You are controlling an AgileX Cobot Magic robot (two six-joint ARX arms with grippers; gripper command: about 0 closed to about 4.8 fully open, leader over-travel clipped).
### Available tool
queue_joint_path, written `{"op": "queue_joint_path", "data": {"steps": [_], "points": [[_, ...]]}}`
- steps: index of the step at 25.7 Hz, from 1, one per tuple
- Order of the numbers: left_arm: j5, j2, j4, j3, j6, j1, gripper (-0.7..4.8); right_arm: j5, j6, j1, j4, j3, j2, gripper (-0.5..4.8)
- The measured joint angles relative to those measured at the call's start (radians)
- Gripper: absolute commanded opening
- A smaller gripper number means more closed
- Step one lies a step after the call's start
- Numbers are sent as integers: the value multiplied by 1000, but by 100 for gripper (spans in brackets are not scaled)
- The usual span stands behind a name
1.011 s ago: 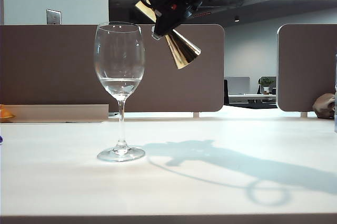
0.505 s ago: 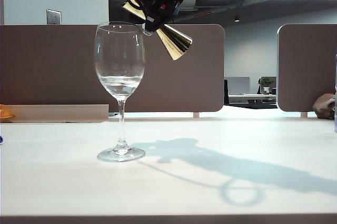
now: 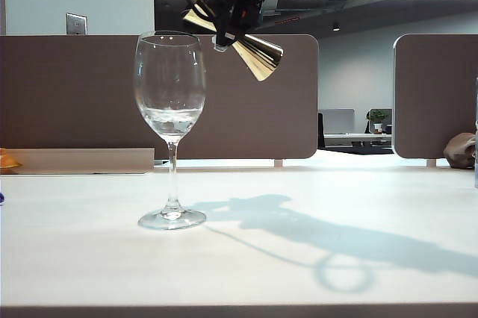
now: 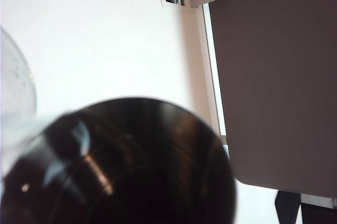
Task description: Pick up the jigger and pour the water inside into the glass.
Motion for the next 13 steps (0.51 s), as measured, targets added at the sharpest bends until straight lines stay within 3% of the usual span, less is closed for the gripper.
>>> {"op": "queue_joint_path", "data": {"steps": [13], "points": [[0,0,0,0,0,0,23,45,-259,0,107,0,0,-6]]}}
